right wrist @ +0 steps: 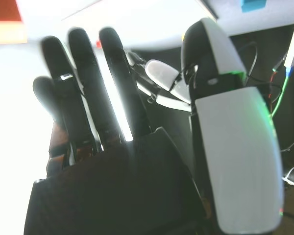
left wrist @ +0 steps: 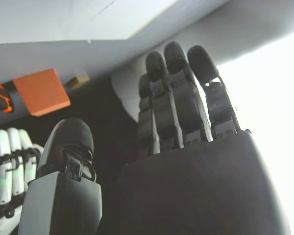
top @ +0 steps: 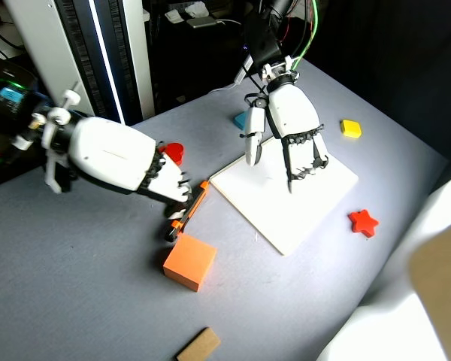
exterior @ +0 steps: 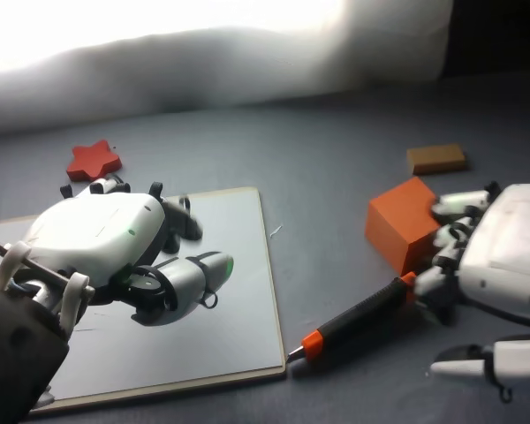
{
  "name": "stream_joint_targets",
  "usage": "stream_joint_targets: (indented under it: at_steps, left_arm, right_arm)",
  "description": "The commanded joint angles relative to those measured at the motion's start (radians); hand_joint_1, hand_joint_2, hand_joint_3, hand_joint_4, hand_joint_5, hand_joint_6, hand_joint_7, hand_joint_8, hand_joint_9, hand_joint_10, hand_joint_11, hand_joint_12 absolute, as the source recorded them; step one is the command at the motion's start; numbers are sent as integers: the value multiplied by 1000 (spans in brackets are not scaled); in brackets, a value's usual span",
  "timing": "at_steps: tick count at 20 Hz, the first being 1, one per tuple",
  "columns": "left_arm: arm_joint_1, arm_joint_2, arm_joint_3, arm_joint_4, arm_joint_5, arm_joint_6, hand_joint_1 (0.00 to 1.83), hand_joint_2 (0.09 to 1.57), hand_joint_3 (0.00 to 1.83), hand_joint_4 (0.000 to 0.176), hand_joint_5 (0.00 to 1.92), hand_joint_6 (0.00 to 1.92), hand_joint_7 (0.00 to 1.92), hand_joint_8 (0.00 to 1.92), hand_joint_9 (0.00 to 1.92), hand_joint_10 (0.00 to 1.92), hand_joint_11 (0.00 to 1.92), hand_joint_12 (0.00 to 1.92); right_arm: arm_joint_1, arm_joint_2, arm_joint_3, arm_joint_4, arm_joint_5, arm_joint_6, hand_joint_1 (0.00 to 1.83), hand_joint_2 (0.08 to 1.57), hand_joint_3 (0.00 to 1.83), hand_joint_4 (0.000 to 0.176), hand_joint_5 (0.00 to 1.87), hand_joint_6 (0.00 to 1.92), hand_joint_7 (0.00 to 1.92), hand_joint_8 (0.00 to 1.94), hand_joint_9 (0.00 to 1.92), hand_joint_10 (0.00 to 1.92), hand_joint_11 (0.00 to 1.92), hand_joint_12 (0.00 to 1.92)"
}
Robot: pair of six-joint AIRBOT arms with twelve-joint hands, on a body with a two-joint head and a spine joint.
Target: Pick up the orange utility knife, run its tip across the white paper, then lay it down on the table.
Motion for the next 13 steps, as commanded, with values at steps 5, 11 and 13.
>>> stream_joint_targets:
  at_steps: [5,11,13]
  left_arm:
    - [-25,9,-26,89,-82,10,341,1391,21,0,828,1805,967,1773,927,1919,804,1921]
    - [-23,10,-39,114,-66,12,568,1465,21,0,968,1819,1116,1822,1104,1921,1026,1921]
    - [-19,9,-42,114,-61,12,562,1470,18,0,955,1825,1100,1828,1089,1921,1025,1921]
  right_arm:
    - [-24,54,-16,0,130,7,417,1432,19,0,1003,1796,1257,1734,1259,1921,1244,1921]
    - [-55,77,-21,8,169,41,678,1443,12,0,1084,1914,1270,1941,1337,1921,1386,1921]
    - [-53,83,-23,17,172,41,637,1455,17,0,1086,1921,1267,1941,1336,1921,1380,1921]
